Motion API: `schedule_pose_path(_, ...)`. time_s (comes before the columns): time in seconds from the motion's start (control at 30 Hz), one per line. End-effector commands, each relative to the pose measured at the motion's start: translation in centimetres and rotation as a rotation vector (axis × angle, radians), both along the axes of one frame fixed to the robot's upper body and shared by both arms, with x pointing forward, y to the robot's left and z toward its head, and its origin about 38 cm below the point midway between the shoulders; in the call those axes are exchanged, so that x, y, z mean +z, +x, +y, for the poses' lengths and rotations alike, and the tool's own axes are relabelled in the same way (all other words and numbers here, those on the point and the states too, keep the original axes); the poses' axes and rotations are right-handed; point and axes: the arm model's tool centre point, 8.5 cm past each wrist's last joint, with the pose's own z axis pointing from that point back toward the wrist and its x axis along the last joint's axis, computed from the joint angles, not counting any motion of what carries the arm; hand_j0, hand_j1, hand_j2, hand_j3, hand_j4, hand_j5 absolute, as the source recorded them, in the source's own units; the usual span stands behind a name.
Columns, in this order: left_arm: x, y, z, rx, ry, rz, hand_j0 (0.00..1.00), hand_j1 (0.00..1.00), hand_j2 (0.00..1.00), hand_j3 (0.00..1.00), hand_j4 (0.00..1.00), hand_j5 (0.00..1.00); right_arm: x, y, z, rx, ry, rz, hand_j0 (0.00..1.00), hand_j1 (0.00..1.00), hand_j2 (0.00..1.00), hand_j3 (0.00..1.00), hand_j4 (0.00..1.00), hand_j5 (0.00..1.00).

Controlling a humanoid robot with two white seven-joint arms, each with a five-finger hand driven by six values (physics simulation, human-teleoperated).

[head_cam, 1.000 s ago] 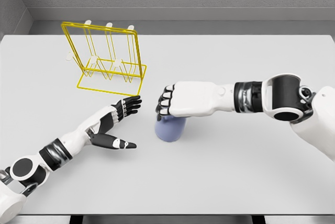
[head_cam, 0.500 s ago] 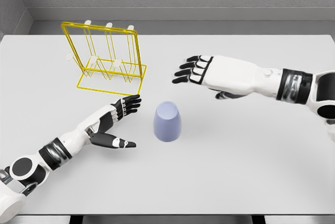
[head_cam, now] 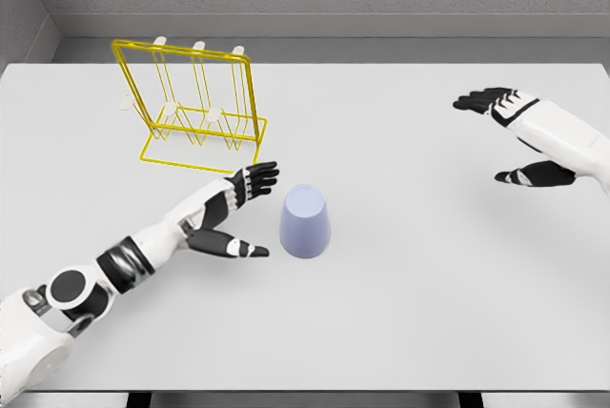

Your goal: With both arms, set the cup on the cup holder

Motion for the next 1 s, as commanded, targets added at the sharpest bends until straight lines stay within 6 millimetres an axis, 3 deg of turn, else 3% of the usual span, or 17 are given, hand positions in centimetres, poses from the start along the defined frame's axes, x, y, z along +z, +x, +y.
schedule_pose_path(0.0, -0.6, 0.0, -0.3, 0.003, -0.003, 0.016, 1.00, 1.00, 1.00, 1.00, 1.00, 1.00, -0.3, 0.1, 0.2, -0.004, 0.031, 0.003, 1.00, 1.00, 1.00, 1.00, 1.00, 1.00)
schedule_pose_path(0.5, -1.2, 2.3, -2.1, 0.019, -0.002, 0.048, 1.00, 1.00, 1.00, 1.00, 1.00, 1.00, -0.5, 0.1, 0.2, -0.006, 0.036, 0.008, 1.00, 1.00, 1.00, 1.00, 1.00, 1.00)
schedule_pose_path(0.7, -1.4, 2.0, -3.6, -0.014, -0.003, 0.052, 1.00, 1.00, 1.00, 1.00, 1.00, 1.00, -0.4, 0.1, 0.2, -0.005, 0.036, 0.007, 1.00, 1.00, 1.00, 1.00, 1.00, 1.00)
schedule_pose_path(0.97, -1.8, 1.7, -4.0, -0.027, 0.014, 0.059, 1.00, 1.00, 1.00, 1.00, 1.00, 1.00, -0.4, 0.1, 0.3, -0.004, 0.037, 0.006, 1.00, 1.00, 1.00, 1.00, 1.00, 1.00)
